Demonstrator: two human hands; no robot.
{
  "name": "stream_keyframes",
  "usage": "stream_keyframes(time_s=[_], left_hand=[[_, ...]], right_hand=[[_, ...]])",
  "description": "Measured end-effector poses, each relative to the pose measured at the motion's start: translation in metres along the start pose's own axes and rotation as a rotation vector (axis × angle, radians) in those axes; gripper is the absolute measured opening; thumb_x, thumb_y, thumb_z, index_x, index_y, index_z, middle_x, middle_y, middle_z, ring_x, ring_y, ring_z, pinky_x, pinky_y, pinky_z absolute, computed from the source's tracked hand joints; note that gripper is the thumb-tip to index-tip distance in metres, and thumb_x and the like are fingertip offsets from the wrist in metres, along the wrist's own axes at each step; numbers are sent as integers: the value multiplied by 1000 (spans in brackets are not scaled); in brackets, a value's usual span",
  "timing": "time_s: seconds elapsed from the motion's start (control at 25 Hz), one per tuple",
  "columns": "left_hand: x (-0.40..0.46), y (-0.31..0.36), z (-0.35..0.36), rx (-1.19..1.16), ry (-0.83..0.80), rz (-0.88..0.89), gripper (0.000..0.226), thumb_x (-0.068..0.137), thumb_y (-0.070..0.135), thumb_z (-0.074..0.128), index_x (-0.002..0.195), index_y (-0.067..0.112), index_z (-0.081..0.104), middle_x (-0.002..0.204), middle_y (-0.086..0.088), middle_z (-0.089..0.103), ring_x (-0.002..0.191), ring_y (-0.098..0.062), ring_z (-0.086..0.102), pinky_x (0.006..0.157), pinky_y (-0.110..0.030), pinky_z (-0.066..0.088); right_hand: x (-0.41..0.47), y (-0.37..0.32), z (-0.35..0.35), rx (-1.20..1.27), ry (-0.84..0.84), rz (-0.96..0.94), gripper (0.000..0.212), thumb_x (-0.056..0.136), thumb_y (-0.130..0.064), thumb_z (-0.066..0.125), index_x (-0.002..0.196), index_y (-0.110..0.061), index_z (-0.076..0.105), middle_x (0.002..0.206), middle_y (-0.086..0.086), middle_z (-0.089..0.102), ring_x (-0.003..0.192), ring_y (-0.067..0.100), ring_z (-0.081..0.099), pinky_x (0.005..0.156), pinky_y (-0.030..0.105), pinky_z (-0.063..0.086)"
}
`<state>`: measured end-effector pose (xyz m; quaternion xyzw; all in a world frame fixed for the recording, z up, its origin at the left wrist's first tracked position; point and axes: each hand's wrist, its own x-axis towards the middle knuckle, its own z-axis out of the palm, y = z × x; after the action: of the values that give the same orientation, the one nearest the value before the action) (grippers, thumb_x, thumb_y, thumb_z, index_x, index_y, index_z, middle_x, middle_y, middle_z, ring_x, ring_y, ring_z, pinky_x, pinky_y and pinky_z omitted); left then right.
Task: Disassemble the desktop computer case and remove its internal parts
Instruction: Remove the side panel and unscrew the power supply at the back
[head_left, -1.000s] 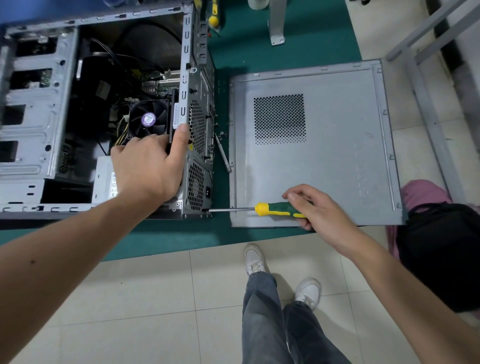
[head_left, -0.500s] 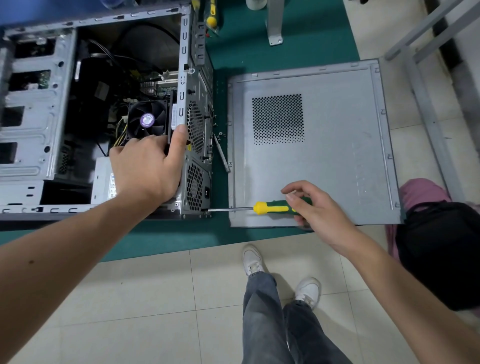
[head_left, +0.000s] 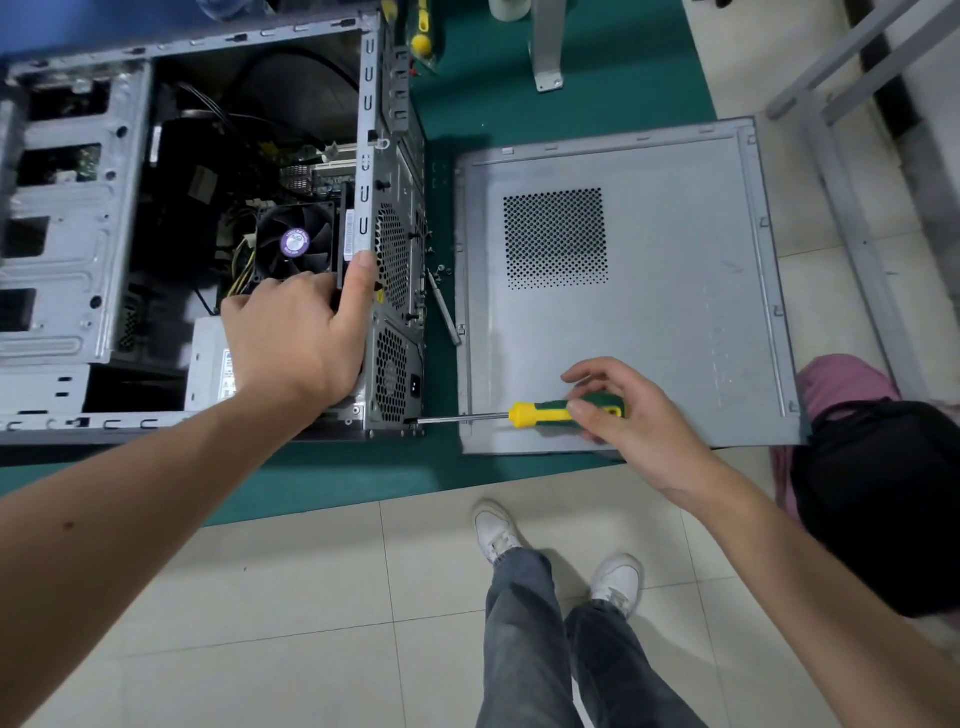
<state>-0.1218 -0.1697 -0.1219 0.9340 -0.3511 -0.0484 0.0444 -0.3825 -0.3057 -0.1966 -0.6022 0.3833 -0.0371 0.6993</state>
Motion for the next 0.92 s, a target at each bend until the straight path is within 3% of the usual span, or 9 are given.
stream_keyframes(time_s=[0.08,0.16,0.32,0.4,0.48,0.6,0.68,0.8,0.92], left_hand=[[0,0,0,8,-3,0,75,95,64,7,56,17,50,59,-2,51,73,-27,45,80,-41,24],[0,0,1,16,-8,0,75,96,64,6,55,18,48,59,-1,50,73,-27,45,79,-42,25],[1,0,0,29,-12,-6,75,95,66,3,55,19,47,63,-1,51,74,-26,45,84,-45,32],[0,1,-1,30,-20,-3,74,94,66,3,55,20,45,66,-1,52,75,-26,46,86,-46,34],[-1,2,-3,30,-32,3,73,94,66,2,55,21,43,67,-1,52,75,-25,48,87,-46,35],[-2,2,-6,22,-60,6,74,96,65,1,55,21,45,67,2,52,77,-25,51,87,-46,35],[-3,2,-7,14,-77,5,72,96,65,2,55,22,44,71,2,54,81,-25,53,88,-46,34],[-3,1,-7,13,-108,1,71,96,65,1,57,24,44,76,1,58,86,-25,54,89,-46,34],[-2,2,-8,10,-129,-7,73,94,65,0,60,23,49,77,3,59,88,-25,54,89,-46,34]], right_hand=[[-4,-2,-2,33,-24,-38,43,81,3,71,101,-35,65,97,-5,66,88,6,61,68,21,51],[-5,-3,-5,46,-40,-15,45,77,4,74,98,-35,67,97,-6,69,90,5,63,66,22,51],[-10,-11,-22,245,113,104,26,82,1,70,95,-21,70,99,8,69,93,21,69,83,31,54],[-18,-18,-32,374,162,231,13,88,-7,65,101,-10,68,98,16,64,81,27,69,73,33,56],[-30,-26,-33,465,85,335,29,86,-15,66,112,-3,65,91,18,64,73,30,68,64,32,57],[-43,-44,-16,524,-75,409,36,81,-7,69,116,-3,64,90,18,65,82,33,69,69,35,57],[-42,-56,8,505,-63,432,27,78,6,67,103,-3,63,83,16,63,79,30,66,69,36,55],[-29,-68,58,332,26,374,21,79,4,66,84,-14,56,84,7,68,74,21,62,72,34,50],[-5,-78,105,173,51,296,15,84,-4,65,92,-15,58,100,-4,72,82,14,63,73,31,50]])
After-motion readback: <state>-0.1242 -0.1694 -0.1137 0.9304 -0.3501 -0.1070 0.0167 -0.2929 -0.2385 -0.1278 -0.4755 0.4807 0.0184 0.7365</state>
